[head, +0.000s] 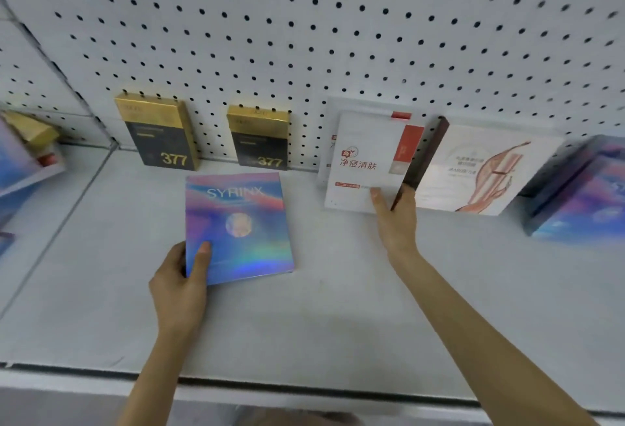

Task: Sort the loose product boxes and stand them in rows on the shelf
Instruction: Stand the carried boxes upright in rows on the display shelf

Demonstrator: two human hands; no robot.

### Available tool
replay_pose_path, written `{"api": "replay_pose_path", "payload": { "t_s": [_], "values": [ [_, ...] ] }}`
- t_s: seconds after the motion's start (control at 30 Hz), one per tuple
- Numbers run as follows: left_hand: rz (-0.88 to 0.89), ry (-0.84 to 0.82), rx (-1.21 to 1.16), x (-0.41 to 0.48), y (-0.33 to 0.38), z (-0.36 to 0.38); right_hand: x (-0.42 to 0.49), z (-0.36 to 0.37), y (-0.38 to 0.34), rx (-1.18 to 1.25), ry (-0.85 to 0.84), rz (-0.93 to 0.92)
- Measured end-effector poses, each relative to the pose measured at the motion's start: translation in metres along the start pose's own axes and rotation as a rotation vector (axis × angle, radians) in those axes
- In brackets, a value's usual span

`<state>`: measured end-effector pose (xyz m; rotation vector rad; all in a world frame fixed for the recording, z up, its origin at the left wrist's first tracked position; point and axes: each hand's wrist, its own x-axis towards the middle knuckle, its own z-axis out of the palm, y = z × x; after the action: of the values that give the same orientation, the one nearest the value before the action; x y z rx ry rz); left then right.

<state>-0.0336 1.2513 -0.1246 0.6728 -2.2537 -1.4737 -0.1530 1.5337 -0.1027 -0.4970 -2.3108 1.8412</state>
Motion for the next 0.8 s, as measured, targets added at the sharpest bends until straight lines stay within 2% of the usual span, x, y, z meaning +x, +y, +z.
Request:
{"api": "replay_pose_path", "payload": {
  "t_s": [0.1,0.17,0.27,0.4,0.5,0.67,0.8],
  "values": [
    [-0.016,-0.015,-0.058,0.002,-0.001,-0.007,-0.011,0.003,-0.007,0.047,0.111,0.123],
    [-0.023,-0.004,-0.101,0.006,-0.005,-0.019,-0.029,0.006,-0.014,0.048,0.184,0.124],
    [-0.004,0.001,-0.105,0.015,-0.014,-0.045,-0.061,0.02,-0.032,-0.043,0.197,-0.09],
    [0.003,-0.03,-0.101,0.032,-0.027,-0.07,-0.067,0.066,-0.065,-0.171,-0.061,-0.357],
    [-0.022,-0.06,-0.137,0.039,-0.035,-0.073,-0.045,0.105,-0.091,-0.431,-0.194,-0.59],
    [-0.02,-0.098,-0.201,0.038,-0.039,-0.075,-0.006,0.144,-0.111,-0.873,-0.13,-0.766],
    [-0.005,-0.103,-0.2,0.038,-0.035,-0.076,0.002,0.147,-0.112,-1.009,-0.073,-0.82]
  ]
}}
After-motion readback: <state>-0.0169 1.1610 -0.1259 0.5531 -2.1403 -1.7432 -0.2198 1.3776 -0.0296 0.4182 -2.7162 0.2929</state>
